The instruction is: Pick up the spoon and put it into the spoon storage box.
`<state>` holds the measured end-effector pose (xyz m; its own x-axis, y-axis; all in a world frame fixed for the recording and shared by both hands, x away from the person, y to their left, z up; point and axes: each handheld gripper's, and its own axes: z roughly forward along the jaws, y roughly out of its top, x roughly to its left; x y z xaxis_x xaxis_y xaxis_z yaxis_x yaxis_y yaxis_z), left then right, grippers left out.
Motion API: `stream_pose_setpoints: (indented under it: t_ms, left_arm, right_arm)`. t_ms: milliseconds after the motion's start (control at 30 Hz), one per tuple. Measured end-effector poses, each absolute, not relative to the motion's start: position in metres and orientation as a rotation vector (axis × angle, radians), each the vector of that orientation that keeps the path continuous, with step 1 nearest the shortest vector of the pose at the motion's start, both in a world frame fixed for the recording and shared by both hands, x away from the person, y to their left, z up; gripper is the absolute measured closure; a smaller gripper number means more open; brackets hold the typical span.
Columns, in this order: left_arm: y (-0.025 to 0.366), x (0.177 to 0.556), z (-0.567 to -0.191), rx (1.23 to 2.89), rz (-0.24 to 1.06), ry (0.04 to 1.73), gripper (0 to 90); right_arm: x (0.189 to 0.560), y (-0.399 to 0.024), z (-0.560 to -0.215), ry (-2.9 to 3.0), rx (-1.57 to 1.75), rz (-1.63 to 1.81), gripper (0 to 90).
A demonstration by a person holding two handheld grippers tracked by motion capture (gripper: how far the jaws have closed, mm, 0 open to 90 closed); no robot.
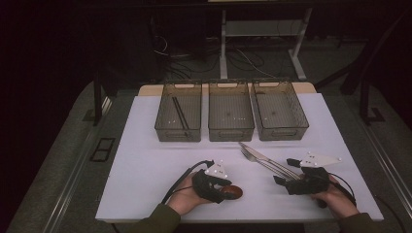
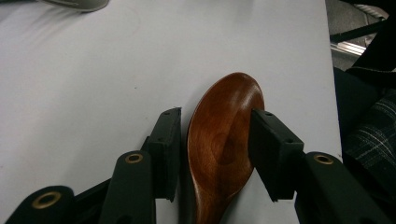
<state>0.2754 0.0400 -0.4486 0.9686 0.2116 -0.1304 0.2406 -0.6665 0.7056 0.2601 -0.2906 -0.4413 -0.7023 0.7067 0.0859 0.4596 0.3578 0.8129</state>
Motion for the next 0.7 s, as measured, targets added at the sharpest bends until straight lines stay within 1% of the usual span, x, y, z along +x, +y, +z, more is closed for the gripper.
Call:
stream_pose_setpoints:
  t_ms: [267,467,700]
  left_arm:
    - [0.0386,0.2710,-0.4476,2.335,-0.049,0.282,58.7]
    - [0.0393,0.2698,-0.4457,2.373,-0.043,0.227,62.5]
    - [0.0387,0.2679,-0.4452,2.376,-0.053,0.221,67.5]
  right_arm:
    - [0.2601,-0.2906,-0.4413,2.344,1.037,1.266,16.4]
    - [0.2600,-0.2908,-0.4412,2.343,1.038,1.267,16.3]
    - [0.2600,-0.2910,-0.4411,2.343,1.036,1.267,16.4]
